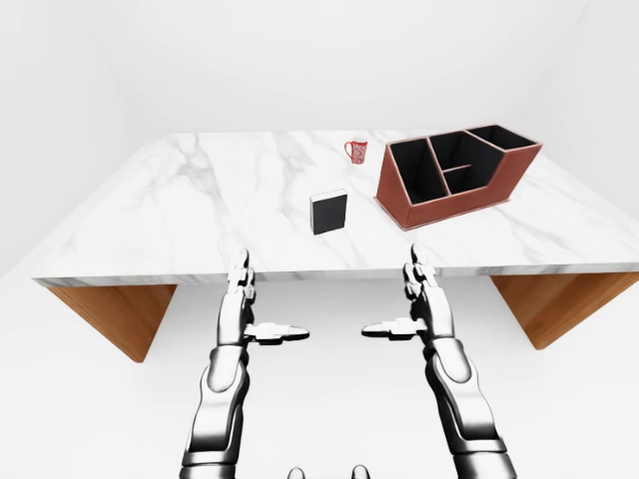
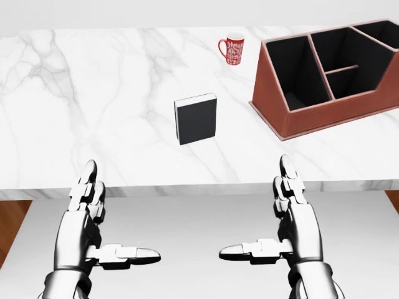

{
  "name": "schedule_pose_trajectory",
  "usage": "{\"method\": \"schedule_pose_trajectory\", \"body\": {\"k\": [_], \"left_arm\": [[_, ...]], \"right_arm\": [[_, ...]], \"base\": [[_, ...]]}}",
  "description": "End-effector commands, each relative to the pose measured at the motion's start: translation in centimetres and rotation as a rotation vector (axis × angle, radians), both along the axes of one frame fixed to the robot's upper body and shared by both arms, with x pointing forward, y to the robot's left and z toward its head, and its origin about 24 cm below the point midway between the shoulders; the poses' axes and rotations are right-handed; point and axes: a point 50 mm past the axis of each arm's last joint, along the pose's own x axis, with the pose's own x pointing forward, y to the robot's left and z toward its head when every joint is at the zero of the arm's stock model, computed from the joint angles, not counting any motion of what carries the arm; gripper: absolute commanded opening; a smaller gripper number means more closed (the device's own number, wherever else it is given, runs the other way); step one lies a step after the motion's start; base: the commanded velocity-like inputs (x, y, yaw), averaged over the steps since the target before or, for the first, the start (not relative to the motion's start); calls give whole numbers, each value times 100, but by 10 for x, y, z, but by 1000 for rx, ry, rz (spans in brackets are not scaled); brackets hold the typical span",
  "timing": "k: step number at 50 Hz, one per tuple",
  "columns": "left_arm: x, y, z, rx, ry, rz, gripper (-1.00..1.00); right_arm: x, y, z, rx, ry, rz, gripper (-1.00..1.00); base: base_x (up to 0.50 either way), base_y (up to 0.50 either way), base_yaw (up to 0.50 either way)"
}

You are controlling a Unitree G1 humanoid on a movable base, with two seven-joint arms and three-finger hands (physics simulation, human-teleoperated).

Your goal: Pick up the book and place it in the right compartment of the caddy.

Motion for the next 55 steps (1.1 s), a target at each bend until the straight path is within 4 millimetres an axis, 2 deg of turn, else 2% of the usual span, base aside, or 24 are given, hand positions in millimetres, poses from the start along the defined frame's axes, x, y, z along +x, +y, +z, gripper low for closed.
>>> {"method": "schedule_pose_trajectory", "body": {"k": [1,22,55], "left_arm": [[-1,7,-1,3,1,0,100],[0,7,-2,7,2,2,100],[2,8,-2,5,8,7,100]], "right_arm": [[1,-6,1,21,3,9,100],[0,-6,2,25,-12,15,100],[2,-6,1,31,1,11,100]], "base": [[0,0,0],[0,0,1],[0,0,50]]}}
